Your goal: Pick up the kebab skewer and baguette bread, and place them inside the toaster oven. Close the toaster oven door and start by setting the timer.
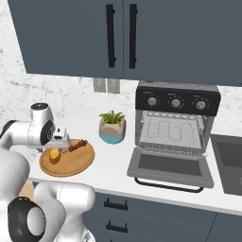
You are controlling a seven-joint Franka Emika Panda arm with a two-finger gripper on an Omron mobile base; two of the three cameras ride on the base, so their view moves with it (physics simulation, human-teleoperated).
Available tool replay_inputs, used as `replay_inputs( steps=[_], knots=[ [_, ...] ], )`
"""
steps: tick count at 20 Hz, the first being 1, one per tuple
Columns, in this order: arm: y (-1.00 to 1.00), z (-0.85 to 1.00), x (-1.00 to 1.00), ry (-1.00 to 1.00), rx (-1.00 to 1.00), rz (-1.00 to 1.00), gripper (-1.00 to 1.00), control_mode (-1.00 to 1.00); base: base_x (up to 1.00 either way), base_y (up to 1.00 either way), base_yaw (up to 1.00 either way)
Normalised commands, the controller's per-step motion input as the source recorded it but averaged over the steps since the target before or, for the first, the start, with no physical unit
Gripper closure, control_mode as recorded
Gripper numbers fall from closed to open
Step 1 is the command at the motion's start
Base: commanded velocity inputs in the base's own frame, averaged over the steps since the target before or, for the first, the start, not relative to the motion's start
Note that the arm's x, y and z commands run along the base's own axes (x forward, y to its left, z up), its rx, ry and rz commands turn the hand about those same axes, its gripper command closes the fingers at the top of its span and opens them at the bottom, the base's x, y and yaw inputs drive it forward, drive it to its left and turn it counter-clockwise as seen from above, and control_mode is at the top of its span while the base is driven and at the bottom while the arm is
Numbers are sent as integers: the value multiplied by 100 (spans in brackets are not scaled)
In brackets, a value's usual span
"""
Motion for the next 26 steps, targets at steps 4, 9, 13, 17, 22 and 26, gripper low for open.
replay_inputs(
  steps=[4, 9, 13, 17, 22, 26],
  knots=[
    [28, -36, 12, 3, 1, 4, -100, -100, 0, 0, 0],
    [1, -28, 8, 1, 0, 0, -100, -100, 0, 0, 0],
    [0, -21, 1, 0, 0, 0, -100, -100, 0, 0, 0],
    [0, -15, 2, 0, 0, 0, -100, -100, 0, 0, 0],
    [0, -9, 15, 0, 0, 0, -100, -100, 0, 0, 0],
    [0, -12, 22, 0, 0, 0, -100, -100, 0, 0, 0]
  ],
)
